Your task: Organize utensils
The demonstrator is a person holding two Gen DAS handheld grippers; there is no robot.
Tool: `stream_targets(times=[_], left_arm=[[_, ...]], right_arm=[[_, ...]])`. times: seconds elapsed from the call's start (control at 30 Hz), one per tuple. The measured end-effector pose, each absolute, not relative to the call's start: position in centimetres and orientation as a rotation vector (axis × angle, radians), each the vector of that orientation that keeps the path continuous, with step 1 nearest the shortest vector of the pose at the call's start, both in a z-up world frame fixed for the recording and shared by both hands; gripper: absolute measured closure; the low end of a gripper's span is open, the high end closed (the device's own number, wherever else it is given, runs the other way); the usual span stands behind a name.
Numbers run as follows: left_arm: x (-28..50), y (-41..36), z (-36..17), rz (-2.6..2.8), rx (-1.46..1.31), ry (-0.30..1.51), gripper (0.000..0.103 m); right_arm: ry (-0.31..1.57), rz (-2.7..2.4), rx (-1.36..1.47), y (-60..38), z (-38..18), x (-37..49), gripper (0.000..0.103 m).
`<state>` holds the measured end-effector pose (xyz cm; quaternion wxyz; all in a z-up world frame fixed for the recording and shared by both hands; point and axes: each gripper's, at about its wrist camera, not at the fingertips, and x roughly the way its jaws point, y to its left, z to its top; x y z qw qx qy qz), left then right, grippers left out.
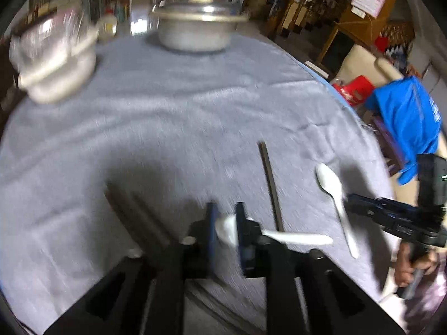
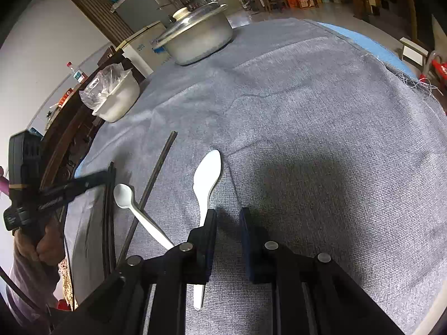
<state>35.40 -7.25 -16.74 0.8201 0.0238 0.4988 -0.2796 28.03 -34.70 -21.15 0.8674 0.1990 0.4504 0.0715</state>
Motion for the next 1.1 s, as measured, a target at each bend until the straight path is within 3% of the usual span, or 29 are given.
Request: stream_targets(times=[0.1,0.43,0.63,0.73,0.83,0.93,0.97,1.0,1.1], left_arm=[[33.7,-6.4,-17.1,-0.587,0.046,1.068,0.074],[34.6,-8.6,-19.7,-0.61,-0.053,1.211,0.074],[37.0,-8.8,-19.8,-0.608,-0.161,1.205,0.075],[37.7,-9.4,-19.9,-0.601,-0.154,1.2,0.092],[38.7,-9.9,-20.2,-0.598,-0.192,1.204,0.097],[39.2,-10.2,-20.3,-0.584,-0.216,1.195,0.098],[39.2,-10.2,-20.3,-0.578,-0.221,1.185,0.098],[39.1,-10.1,-20.1,-0.573,-0.223,1.174,0.098],[38.7,-9.2,-19.0,-0.568,-0.244,1.132,0.099]], right_arm=[[0.933,0.159,0.436,-35.0,-21.3,28.1,0.083],[0.931,0.167,0.441,-35.1,-21.3,28.0,0.082],[0.927,0.184,0.461,-35.4,-21.5,28.0,0.082],[0.928,0.186,0.463,-35.5,-21.5,28.0,0.083],[0.948,0.191,0.484,-35.7,-21.5,28.3,0.082],[0.978,0.208,0.549,-36.2,-21.2,28.9,0.066],[0.972,0.194,0.543,-36.2,-20.8,29.1,0.05],[0.961,0.176,0.517,-35.9,-20.3,29.3,0.042],[0.946,0.163,0.43,-34.7,-18.7,30.3,0.042]])
